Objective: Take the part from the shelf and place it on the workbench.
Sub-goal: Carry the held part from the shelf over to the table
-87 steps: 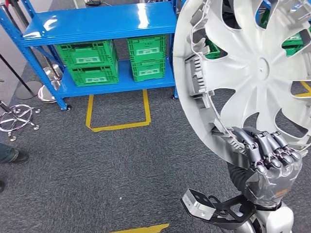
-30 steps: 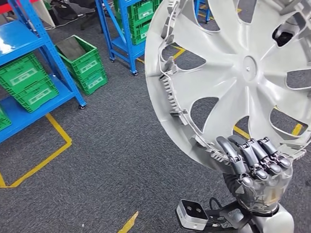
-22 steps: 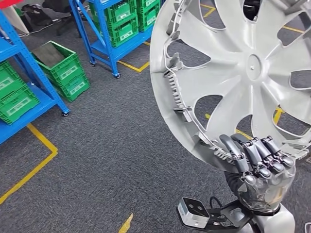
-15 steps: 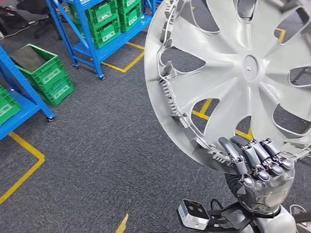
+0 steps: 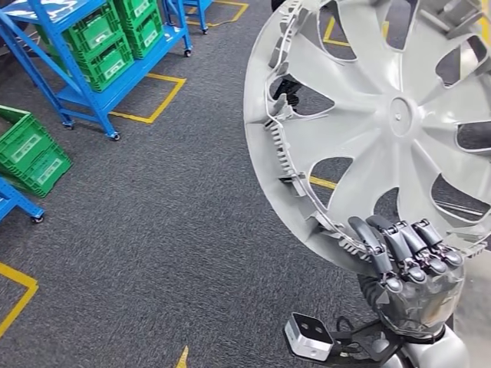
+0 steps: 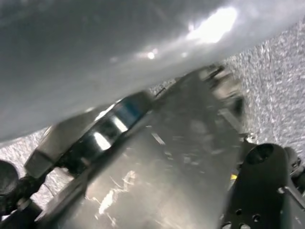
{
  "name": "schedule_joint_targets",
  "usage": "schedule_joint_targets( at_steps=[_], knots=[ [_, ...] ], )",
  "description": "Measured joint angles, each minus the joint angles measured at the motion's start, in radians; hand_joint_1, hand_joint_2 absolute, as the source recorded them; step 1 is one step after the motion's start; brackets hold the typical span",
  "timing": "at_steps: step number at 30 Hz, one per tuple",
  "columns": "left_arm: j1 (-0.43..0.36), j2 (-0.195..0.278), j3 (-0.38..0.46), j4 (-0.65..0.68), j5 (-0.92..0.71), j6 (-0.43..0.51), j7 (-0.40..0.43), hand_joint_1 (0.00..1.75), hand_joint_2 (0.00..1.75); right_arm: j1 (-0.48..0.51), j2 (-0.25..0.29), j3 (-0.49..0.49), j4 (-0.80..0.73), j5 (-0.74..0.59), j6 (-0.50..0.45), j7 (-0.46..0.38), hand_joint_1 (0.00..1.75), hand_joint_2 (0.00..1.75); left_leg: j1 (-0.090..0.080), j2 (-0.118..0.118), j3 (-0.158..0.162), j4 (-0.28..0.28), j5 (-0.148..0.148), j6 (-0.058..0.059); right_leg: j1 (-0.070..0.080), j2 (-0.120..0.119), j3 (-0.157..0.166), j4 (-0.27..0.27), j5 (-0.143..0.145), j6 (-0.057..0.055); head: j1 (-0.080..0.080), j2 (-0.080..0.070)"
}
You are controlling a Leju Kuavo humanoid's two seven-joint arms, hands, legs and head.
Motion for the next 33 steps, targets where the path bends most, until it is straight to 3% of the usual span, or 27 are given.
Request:
schedule_joint_targets(
  at_steps=[1, 2, 4, 6, 8, 10, 12, 14, 16, 17, 18, 20, 22, 23, 25, 26, 28, 29, 31, 32, 33],
  knots=[
    [0.002, 0.000, 0.000, 0.000, 0.000, 0.000, 0.000, 0.00, 0.00, 0.001, 0.000, 0.000, 0.000, 0.000, 0.000, 0.000, 1.75, 1.75, 0.000, -0.004, -0.022, 0.043, -0.008, 0.002, 0.002, 0.015, -0.001, 0.001, 0.001, -0.001, 0.000, 0.000],
    [0.004, 0.000, 0.000, 0.000, 0.000, 0.000, 0.000, 0.00, 0.00, 0.002, 0.000, -0.001, 0.000, 0.000, 0.000, -0.001, 1.75, 1.75, -0.001, -0.006, -0.028, 0.050, 0.005, 0.005, 0.005, 0.030, -0.001, 0.002, 0.001, -0.001, 0.000, 0.000],
    [0.004, 0.000, 0.000, 0.000, 0.000, 0.000, 0.000, 0.00, 0.00, 0.003, 0.000, -0.001, 0.000, 0.000, 0.000, -0.003, 1.75, 1.75, -0.003, -0.021, 0.009, -0.048, 0.079, 0.019, 0.009, 0.059, 0.001, 0.003, 0.001, -0.002, 0.000, 0.000],
    [0.003, 0.001, 0.000, 0.000, 0.000, 0.000, 0.001, 0.00, 0.00, 0.003, 0.000, -0.002, 0.000, 0.000, 0.000, -0.006, 1.75, 1.75, -0.004, -0.066, 0.062, -0.173, 0.138, 0.038, 0.009, 0.084, 0.001, 0.005, 0.003, 0.001, 0.002, 0.000],
    [0.002, 0.001, 0.000, 0.000, 0.000, 0.000, 0.001, 0.00, 0.00, 0.003, 0.000, -0.004, 0.000, 0.000, 0.000, -0.008, 1.75, 1.75, -0.007, -0.093, 0.084, -0.226, 0.145, 0.049, 0.004, 0.105, -0.006, 0.006, 0.007, 0.008, -0.001, 0.000],
    [0.000, 0.000, 0.000, 0.000, 0.000, 0.000, 0.001, 0.00, 0.00, 0.005, 0.000, -0.006, 0.000, 0.000, 0.000, -0.009, 1.75, 1.75, -0.008, -0.076, 0.089, -0.242, 0.146, 0.050, 0.001, 0.120, -0.018, 0.004, 0.012, 0.019, -0.006, 0.000],
    [0.000, -0.001, 0.000, 0.000, 0.000, 0.000, 0.001, 0.00, 0.00, 0.008, 0.000, -0.007, 0.000, 0.000, 0.000, -0.011, 1.75, 1.75, -0.004, -0.051, 0.095, -0.261, 0.155, 0.052, 0.003, 0.079, -0.039, 0.031, -0.008, 0.029, -0.004, 0.000],
    [0.001, -0.003, 0.000, 0.000, 0.000, -0.001, 0.001, 0.00, 0.00, 0.008, 0.000, -0.007, 0.000, 0.000, 0.000, -0.012, 1.75, 1.75, -0.004, -0.022, 0.097, -0.268, 0.159, 0.054, 0.003, 0.017, -0.091, 0.135, -0.068, 0.039, -0.002, 0.000],
    [0.005, -0.003, 0.000, 0.000, 0.000, -0.001, 0.001, 0.00, 0.00, 0.007, 0.000, -0.008, 0.001, 0.000, 0.000, -0.013, 1.75, 1.75, -0.005, 0.009, 0.096, -0.267, 0.157, 0.055, -0.002, -0.004, -0.149, 0.258, -0.117, 0.050, -0.001, 0.000],
    [0.005, -0.003, 0.000, 0.000, 0.001, -0.001, 0.001, 0.00, 0.00, 0.007, 0.000, -0.008, 0.001, 0.000, 0.000, -0.014, 1.75, 1.75, -0.005, 0.024, 0.096, -0.266, 0.156, 0.054, -0.006, -0.008, -0.158, 0.280, -0.118, 0.055, -0.001, 0.000],
    [0.005, -0.003, 0.000, 0.000, 0.001, 0.000, 0.001, 0.00, 0.00, 0.008, 0.000, -0.009, 0.002, 0.000, 0.000, -0.014, 1.75, 1.75, -0.005, 0.038, 0.096, -0.265, 0.154, 0.051, -0.009, -0.013, -0.145, 0.261, -0.100, 0.059, -0.001, 0.000],
    [0.003, -0.003, 0.000, 0.000, 0.001, 0.000, 0.001, 0.00, 0.00, 0.009, 0.000, -0.009, 0.002, 0.000, 0.000, -0.014, 1.75, 1.75, -0.004, 0.062, 0.097, -0.258, 0.148, 0.042, -0.014, -0.044, -0.070, 0.129, -0.045, 0.065, -0.001, 0.000],
    [0.002, -0.003, 0.000, 0.000, 0.001, 0.000, 0.001, 0.00, 0.00, 0.008, 0.000, -0.010, 0.003, 0.000, 0.000, -0.012, 1.75, 1.75, -0.007, 0.077, 0.097, -0.247, 0.138, 0.030, -0.013, -0.074, -0.009, 0.027, -0.018, 0.058, -0.002, 0.000],
    [0.002, -0.002, 0.000, 0.000, 0.001, 0.000, 0.001, 0.00, 0.00, 0.008, 0.000, -0.011, 0.003, 0.000, 0.000, -0.012, 1.75, 1.75, -0.009, 0.085, 0.097, -0.243, 0.135, 0.025, -0.011, -0.079, 0.000, 0.013, -0.018, 0.050, -0.002, 0.000],
    [0.002, -0.002, 0.000, 0.000, 0.001, 0.000, 0.002, 0.00, 0.00, 0.010, 0.000, -0.013, 0.003, 0.000, 0.000, -0.012, 1.75, 1.75, -0.008, 0.098, 0.100, -0.240, 0.132, 0.016, -0.008, -0.058, -0.003, 0.016, -0.016, 0.033, -0.003, 0.000],
    [0.001, -0.002, 0.000, 0.000, 0.002, 0.000, 0.002, 0.00, 0.00, 0.011, 0.000, -0.014, 0.003, 0.000, 0.000, -0.012, 1.75, 1.75, -0.005, 0.089, 0.100, -0.235, 0.125, 0.010, -0.009, -0.048, -0.005, 0.016, -0.013, 0.027, -0.003, 0.000],
    [0.000, -0.002, 0.000, 0.000, 0.002, 0.000, 0.002, 0.00, 0.00, 0.012, 0.001, -0.014, 0.003, 0.000, 0.000, -0.014, 1.75, 1.75, 0.000, 0.044, 0.077, -0.174, 0.079, 0.003, -0.011, -0.029, -0.006, 0.013, -0.009, 0.015, -0.004, 0.000],
    [0.001, -0.002, 0.000, 0.000, 0.002, 0.000, 0.002, 0.00, 0.00, 0.012, 0.001, -0.014, 0.003, 0.000, 0.000, -0.015, 1.75, 1.75, 0.002, 0.018, 0.050, -0.111, 0.043, 0.001, -0.010, -0.018, -0.007, 0.013, -0.008, 0.011, -0.004, 0.000],
    [0.003, -0.002, 0.000, 0.000, 0.002, -0.001, 0.002, 0.00, 0.00, 0.011, 0.002, -0.015, 0.004, 0.000, 0.000, -0.019, 1.75, 1.75, 0.002, -0.003, -0.012, 0.030, -0.017, 0.003, -0.007, 0.007, -0.009, 0.013, -0.006, 0.006, -0.004, 0.000],
    [0.005, -0.002, 0.000, 0.000, 0.002, -0.001, 0.002, 0.00, 0.00, 0.011, 0.002, -0.015, 0.004, 0.000, 0.000, -0.021, 1.75, 1.75, 0.002, -0.005, -0.030, 0.064, -0.021, 0.006, -0.005, 0.021, -0.009, 0.013, -0.006, 0.005, -0.004, 0.000],
    [0.005, -0.002, 0.000, 0.000, 0.003, -0.001, 0.002, 0.00, 0.00, 0.011, 0.003, -0.015, 0.004, 0.000, 0.000, -0.024, 1.75, 1.75, 0.001, -0.008, -0.030, 0.060, -0.004, 0.010, -0.003, 0.036, -0.009, 0.014, -0.005, 0.004, -0.004, 0.000]
  ],
)
